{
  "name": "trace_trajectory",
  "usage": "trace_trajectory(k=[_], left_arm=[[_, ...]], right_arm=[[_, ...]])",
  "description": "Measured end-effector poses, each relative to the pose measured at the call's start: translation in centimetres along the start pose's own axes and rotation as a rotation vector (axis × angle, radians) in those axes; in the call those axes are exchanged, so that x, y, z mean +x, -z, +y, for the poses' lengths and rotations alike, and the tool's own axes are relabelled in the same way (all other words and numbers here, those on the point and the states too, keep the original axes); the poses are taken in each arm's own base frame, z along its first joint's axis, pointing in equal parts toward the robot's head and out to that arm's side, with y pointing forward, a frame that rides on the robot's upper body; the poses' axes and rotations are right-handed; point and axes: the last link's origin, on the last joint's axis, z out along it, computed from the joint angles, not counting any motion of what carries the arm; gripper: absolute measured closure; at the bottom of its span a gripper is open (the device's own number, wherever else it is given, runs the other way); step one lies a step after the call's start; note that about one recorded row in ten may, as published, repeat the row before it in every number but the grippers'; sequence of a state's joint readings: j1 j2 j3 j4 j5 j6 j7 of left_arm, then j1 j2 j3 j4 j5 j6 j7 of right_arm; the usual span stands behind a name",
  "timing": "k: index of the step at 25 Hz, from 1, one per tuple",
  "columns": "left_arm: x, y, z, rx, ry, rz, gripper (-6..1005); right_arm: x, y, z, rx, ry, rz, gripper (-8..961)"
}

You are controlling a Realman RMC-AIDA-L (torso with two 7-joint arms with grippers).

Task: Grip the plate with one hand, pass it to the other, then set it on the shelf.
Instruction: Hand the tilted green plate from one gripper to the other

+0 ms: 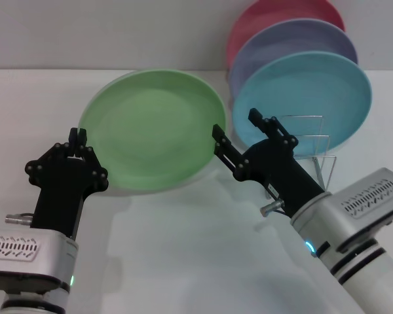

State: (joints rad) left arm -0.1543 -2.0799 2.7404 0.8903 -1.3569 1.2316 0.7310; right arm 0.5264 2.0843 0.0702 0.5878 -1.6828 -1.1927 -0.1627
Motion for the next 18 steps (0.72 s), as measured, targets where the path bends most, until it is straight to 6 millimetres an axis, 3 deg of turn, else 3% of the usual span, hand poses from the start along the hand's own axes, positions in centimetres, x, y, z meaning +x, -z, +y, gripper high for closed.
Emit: trace_trajectory(k=[18], left_arm=[[1.8,0.3,0.6,0.123,-0.114,-0.057,904]], right_arm=[[0.0,-1.9,-0.2,-0.026,0.026,0.047,230]])
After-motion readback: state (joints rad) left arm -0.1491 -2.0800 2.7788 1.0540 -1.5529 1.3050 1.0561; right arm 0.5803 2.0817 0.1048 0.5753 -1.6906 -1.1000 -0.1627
